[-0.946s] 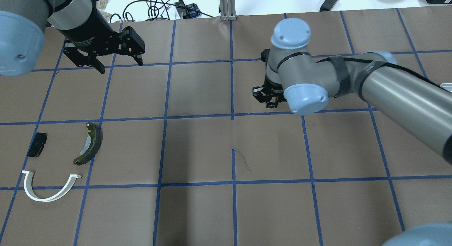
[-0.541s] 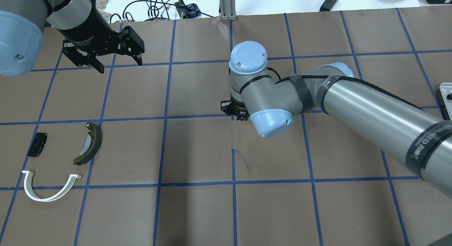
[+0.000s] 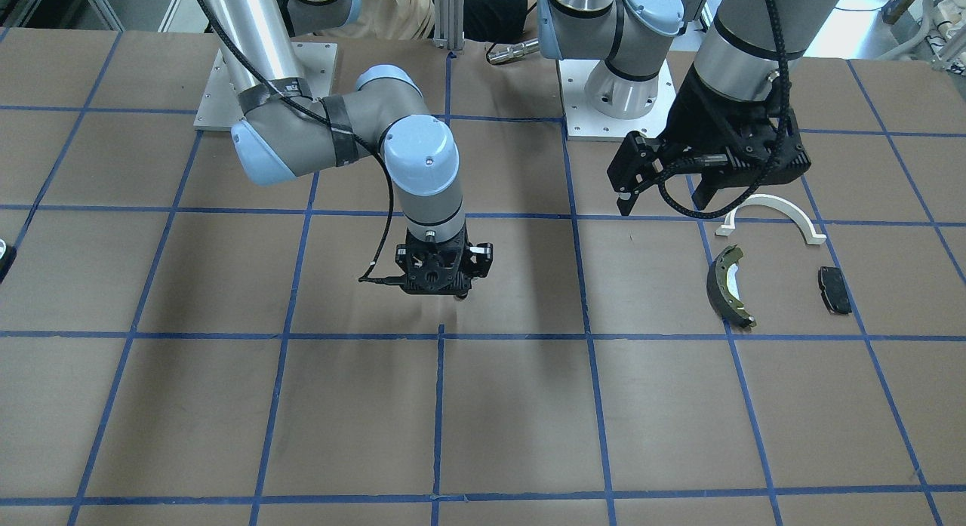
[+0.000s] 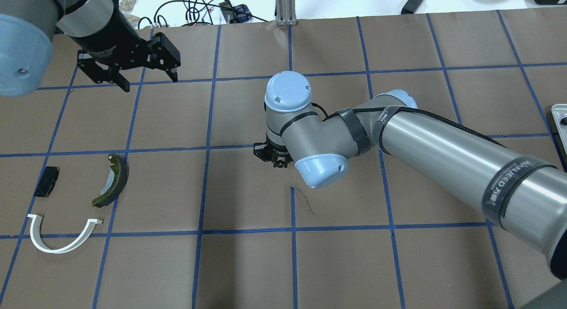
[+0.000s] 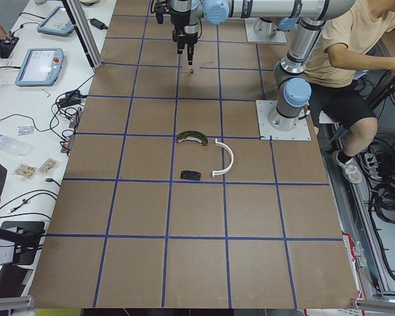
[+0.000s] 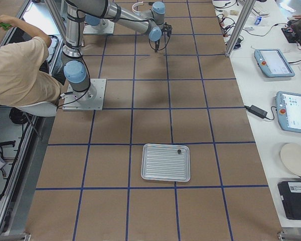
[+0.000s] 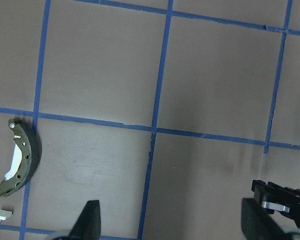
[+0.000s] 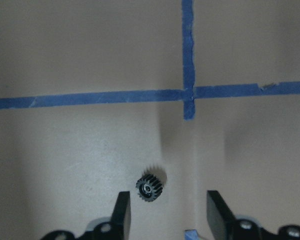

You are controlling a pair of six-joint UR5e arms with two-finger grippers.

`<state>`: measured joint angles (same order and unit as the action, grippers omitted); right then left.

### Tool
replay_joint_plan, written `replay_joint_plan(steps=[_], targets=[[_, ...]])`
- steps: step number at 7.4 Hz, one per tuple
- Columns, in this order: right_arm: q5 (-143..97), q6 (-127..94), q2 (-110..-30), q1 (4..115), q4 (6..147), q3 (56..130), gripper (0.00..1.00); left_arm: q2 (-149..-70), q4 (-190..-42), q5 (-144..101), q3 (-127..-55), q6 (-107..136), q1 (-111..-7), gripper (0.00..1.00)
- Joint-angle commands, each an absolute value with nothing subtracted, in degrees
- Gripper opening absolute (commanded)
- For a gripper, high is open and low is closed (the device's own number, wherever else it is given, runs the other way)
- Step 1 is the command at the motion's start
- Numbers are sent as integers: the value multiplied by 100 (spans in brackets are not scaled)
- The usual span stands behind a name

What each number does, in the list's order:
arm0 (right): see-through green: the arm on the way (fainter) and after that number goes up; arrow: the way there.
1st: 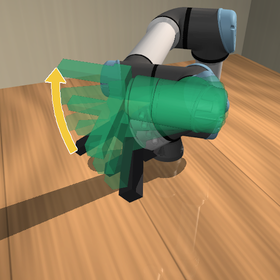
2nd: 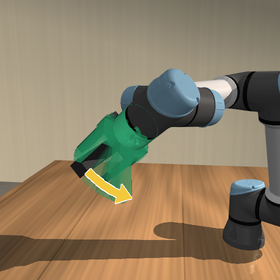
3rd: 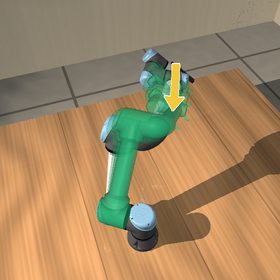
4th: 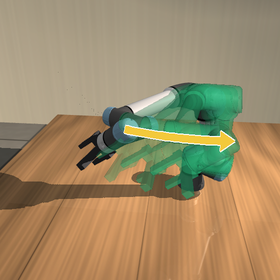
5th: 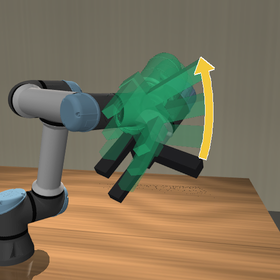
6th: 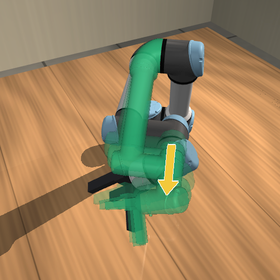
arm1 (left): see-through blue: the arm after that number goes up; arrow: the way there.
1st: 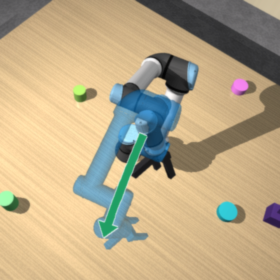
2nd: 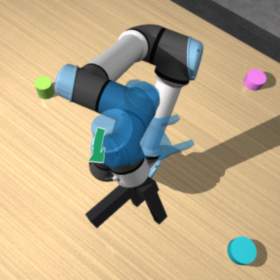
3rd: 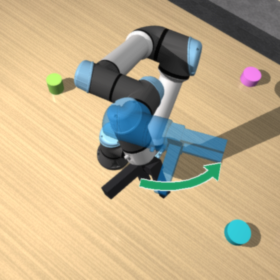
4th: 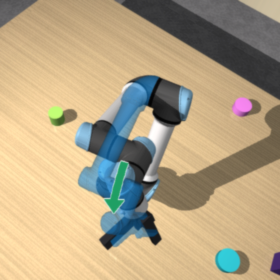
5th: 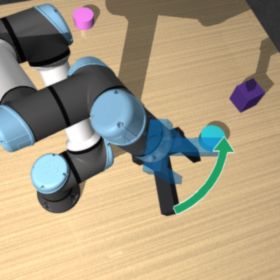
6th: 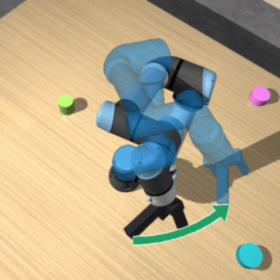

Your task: Place bearing gear from tray to pile

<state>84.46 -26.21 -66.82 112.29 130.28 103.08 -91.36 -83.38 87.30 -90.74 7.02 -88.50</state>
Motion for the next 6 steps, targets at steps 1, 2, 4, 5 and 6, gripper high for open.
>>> replay_joint_plan(steps=[1,2,4,5,6], targets=[[8621,-2157,-7020,10481,13080,10318,100,-9455,-8350,8492,-9140,773,-9034,100],[8639,-1823,-7196,9885,12373,10214,100,-9631,-8315,8534,-9245,1156,-9401,100],[8842,252,-7486,8628,12147,10152,100,-10114,-7626,8508,-9753,1729,-10174,100],[8833,907,-7523,8030,11929,10082,100,-10334,-6863,8473,-10104,2271,-10500,100],[8790,1567,-7463,7537,11857,9803,100,-10432,-6290,8525,-10412,2529,-10712,100]])
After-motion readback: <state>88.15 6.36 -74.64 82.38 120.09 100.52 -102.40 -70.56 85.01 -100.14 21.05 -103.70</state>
